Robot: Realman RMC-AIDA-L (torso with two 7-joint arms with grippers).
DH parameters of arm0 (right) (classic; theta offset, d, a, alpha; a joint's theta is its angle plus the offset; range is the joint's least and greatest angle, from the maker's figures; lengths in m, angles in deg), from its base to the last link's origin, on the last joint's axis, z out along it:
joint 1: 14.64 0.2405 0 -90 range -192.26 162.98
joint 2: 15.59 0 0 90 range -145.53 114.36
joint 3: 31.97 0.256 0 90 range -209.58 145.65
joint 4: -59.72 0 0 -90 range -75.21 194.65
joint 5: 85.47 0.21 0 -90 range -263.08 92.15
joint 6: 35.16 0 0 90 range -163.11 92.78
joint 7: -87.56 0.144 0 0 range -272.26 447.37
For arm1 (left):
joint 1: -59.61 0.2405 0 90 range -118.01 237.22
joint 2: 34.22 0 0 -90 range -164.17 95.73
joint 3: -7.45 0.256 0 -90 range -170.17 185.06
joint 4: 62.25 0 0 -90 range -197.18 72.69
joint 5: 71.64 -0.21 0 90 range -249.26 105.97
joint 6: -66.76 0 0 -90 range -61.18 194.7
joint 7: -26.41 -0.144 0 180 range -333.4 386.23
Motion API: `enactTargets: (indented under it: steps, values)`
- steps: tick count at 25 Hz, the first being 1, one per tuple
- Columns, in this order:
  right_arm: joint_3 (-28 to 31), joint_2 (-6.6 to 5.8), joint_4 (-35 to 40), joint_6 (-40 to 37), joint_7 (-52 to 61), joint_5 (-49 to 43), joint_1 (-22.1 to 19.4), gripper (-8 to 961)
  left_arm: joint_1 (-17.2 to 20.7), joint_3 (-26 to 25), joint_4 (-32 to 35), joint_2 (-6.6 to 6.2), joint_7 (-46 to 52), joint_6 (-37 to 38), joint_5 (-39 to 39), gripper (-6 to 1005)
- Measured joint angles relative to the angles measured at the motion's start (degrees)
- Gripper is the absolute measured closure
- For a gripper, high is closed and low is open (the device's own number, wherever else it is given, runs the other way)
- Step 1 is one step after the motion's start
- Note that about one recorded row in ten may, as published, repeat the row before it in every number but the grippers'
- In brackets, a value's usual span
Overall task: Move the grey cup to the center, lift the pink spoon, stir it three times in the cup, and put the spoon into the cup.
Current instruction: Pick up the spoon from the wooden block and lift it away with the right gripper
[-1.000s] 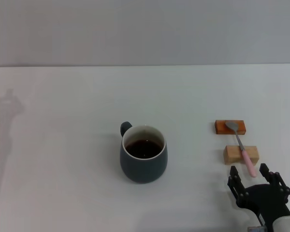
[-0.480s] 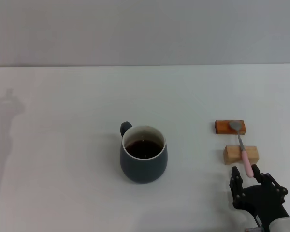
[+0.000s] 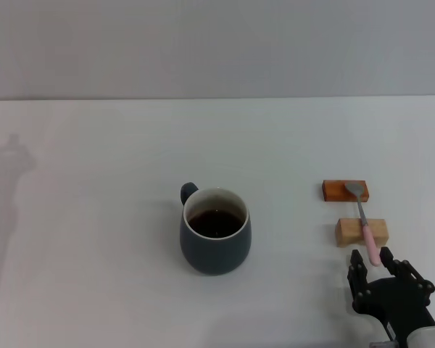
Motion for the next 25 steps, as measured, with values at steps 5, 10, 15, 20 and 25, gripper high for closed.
enactTargets:
  steps: [5, 10, 15, 20, 25]
  values:
    - [0.11, -0.1, -0.19, -0.22, 0.01, 0.01, -0.06, 540, -0.07, -0.05, -0.01, -0.08, 0.0, -0.15, 0.0, 1001]
    - [0.28, -0.18, -0.26, -0.27, 0.01, -0.04, -0.06, 542, -0.09, -0.6, -0.1, -0.09, -0.13, -0.24, 0.0, 1001]
    - [0.38, -0.19, -0.32, -0.33, 0.01, 0.02, -0.03, 544, -0.1, -0.71, -0.17, -0.09, -0.18, -0.33, 0.0, 1001]
    - [0.48, 0.0, -0.02, -0.41, 0.0, 0.02, -0.2, 546, -0.22, -0.78, -0.18, -0.09, -0.21, -0.34, 0.0, 1001]
    - [0.5, 0.1, 0.2, -0.46, 0.0, 0.01, -0.2, 548, -0.29, -0.87, -0.18, -0.09, -0.3, -0.35, 0.0, 1001]
